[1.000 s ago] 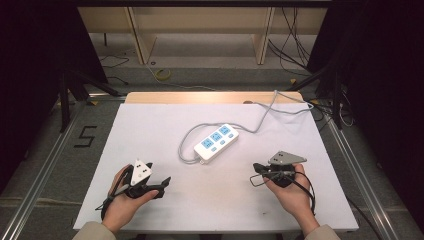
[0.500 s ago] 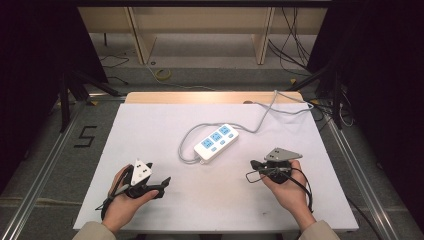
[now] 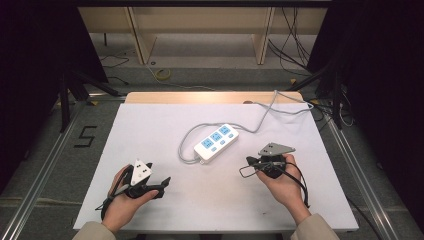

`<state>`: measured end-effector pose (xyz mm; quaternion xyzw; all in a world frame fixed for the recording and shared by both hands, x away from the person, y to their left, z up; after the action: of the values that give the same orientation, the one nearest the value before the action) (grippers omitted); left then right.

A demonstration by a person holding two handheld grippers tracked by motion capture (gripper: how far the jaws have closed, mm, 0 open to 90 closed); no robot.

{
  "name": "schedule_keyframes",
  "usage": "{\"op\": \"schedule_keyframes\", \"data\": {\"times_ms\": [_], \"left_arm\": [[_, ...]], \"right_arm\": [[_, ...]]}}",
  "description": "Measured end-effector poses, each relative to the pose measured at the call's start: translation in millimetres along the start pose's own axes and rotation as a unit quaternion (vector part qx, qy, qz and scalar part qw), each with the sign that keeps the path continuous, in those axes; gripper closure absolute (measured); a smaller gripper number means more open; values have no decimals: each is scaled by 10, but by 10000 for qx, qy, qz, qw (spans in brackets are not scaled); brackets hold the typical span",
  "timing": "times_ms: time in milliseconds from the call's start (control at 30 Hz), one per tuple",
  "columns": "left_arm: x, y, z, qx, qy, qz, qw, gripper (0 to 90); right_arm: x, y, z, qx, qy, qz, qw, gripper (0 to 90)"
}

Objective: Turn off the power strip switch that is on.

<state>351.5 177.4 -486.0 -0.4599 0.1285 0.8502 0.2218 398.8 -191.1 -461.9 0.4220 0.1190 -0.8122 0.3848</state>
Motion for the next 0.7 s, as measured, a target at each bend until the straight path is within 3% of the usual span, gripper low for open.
{"op": "schedule_keyframes", "data": {"times_ms": [700], "left_arm": [[6, -1, -1, -3, -2, 10, 10000, 215]], "right_arm": [[-209, 20, -131, -29, -179, 49, 9998, 900]]}}
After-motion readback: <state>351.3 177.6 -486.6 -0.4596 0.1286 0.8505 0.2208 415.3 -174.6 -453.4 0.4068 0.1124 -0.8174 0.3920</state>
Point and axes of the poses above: each handheld gripper's, and its own axes: z roughly backward along the jaws, x roughly out of its underside, y roughly to its right, the point moved 3 cm from there along -z, roughly forward along the jaws, and after that the axes turned 8 degrees about z, right-handed, at the moved point
